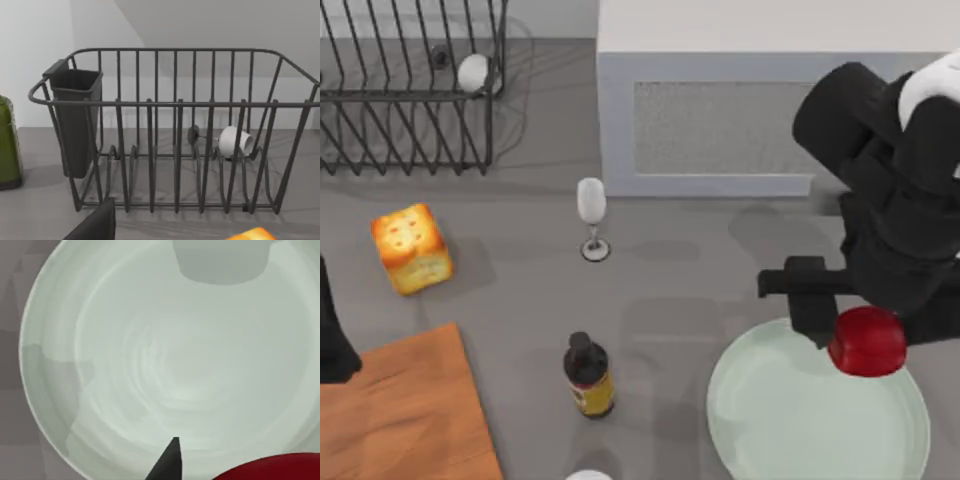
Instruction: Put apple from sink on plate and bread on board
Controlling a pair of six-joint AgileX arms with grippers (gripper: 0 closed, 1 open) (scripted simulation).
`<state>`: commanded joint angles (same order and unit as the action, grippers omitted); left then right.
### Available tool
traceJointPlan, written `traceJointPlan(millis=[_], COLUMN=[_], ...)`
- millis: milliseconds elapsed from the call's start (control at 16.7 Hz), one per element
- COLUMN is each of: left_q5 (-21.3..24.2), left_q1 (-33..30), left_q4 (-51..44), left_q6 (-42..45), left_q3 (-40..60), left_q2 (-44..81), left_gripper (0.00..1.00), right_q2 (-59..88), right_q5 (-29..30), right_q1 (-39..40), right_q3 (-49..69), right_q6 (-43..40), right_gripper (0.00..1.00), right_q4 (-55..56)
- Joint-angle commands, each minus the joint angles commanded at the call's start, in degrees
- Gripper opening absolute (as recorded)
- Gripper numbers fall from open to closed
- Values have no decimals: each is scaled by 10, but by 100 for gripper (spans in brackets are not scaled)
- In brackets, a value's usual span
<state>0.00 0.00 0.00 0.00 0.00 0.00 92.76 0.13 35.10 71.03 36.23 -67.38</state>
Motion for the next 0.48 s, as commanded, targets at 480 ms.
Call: traceJointPlan(millis=[480], left_q5=[0], left_q1=[0], left_q4=[0], left_q6=[0], left_q3=[0], left_q2=[0], left_gripper=[100], right_q2=[1], right_q5=[-1], right_q1=[37], right_q3=[2], right_q6=[32], right_gripper=[0], right_q4=[-10])
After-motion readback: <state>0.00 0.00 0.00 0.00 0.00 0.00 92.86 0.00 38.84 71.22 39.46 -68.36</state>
